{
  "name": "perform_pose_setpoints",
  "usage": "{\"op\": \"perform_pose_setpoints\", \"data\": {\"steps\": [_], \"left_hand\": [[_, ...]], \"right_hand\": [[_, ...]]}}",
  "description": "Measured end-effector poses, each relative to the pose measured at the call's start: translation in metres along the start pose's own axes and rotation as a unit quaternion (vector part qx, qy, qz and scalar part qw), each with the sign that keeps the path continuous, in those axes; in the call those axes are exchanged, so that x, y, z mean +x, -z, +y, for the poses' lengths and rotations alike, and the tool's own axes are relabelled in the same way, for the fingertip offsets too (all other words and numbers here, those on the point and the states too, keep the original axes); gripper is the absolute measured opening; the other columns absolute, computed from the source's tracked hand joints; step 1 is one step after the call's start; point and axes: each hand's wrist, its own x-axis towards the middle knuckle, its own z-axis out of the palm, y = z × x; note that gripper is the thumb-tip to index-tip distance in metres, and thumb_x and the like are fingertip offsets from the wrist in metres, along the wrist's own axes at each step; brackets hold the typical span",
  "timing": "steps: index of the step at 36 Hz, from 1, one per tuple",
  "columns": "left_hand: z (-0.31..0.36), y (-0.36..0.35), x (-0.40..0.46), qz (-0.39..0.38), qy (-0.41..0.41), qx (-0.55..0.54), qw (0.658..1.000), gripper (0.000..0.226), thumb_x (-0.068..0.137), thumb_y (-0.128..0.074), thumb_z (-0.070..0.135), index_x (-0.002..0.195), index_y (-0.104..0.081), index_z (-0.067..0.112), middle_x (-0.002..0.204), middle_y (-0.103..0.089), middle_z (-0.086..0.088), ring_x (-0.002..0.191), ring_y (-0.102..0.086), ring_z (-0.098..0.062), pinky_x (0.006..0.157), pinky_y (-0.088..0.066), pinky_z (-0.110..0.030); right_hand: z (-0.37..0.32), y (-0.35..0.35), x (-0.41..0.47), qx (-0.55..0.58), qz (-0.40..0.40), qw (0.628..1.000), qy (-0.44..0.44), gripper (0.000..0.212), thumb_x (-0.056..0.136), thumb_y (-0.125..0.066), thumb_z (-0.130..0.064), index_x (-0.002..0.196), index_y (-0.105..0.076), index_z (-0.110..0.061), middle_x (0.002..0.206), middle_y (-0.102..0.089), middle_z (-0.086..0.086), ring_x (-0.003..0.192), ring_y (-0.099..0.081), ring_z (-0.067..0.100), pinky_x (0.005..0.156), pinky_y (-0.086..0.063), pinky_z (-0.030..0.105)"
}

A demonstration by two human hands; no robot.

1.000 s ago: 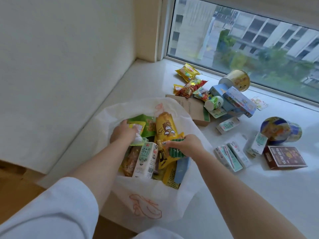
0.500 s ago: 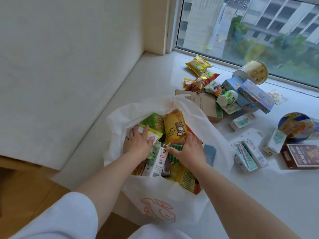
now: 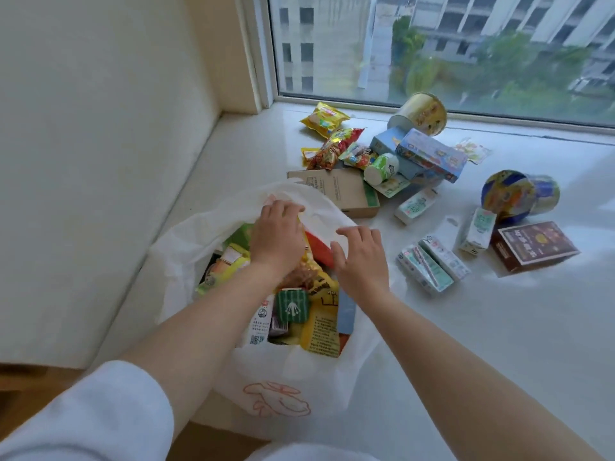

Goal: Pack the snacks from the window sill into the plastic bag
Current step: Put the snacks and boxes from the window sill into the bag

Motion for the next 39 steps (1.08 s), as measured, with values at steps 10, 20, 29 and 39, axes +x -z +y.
{"op": "perform_pose_setpoints", "data": {"steps": [10,20,29,39], "left_hand": [[0.149,-0.050,-0.001,-0.048,-0.187,-0.060,0.979,0.035,0.085,-0.059,0.014,0.120,-0.058,0.011,0.120,-0.053,-0.007,0.098,-0.059,-0.024,0.070,-0.051,-0.029],[0.223,-0.165,0.001,-0.289,0.244,-0.156,0.912,0.049,0.091,-0.049,0.026,0.137,-0.041,0.011,0.134,-0.045,-0.012,0.116,-0.052,-0.030,0.081,-0.042,-0.029],[0.225,-0.231,0.019,-0.257,0.464,-0.256,0.808,0.042,0.090,-0.057,0.031,0.126,-0.056,0.008,0.126,-0.059,-0.012,0.113,-0.057,-0.029,0.085,-0.044,-0.029],[0.224,-0.256,0.040,-0.189,0.505,-0.278,0.795,0.049,0.075,-0.069,0.036,0.117,-0.058,0.012,0.114,-0.065,-0.007,0.099,-0.064,-0.026,0.069,-0.042,-0.026]], "right_hand": [[0.146,0.063,-0.019,-0.005,0.001,0.988,-0.156,0.021,0.091,-0.050,-0.016,0.104,-0.067,-0.011,0.116,-0.060,0.007,0.113,-0.044,0.029,0.094,-0.034,0.036],[0.269,0.089,-0.021,-0.036,-0.124,0.967,-0.220,0.025,0.091,-0.046,-0.019,0.109,-0.063,-0.015,0.116,-0.058,0.007,0.113,-0.044,0.026,0.092,-0.039,0.035],[0.295,0.067,0.026,-0.026,-0.180,0.960,-0.213,0.046,0.092,-0.051,-0.031,0.135,-0.042,-0.017,0.135,-0.042,0.008,0.125,-0.036,0.025,0.100,-0.034,0.037],[0.300,0.029,0.055,0.001,-0.253,0.946,-0.203,0.054,0.089,-0.056,-0.038,0.134,-0.039,-0.014,0.132,-0.045,0.010,0.122,-0.042,0.030,0.096,-0.038,0.039]]}}
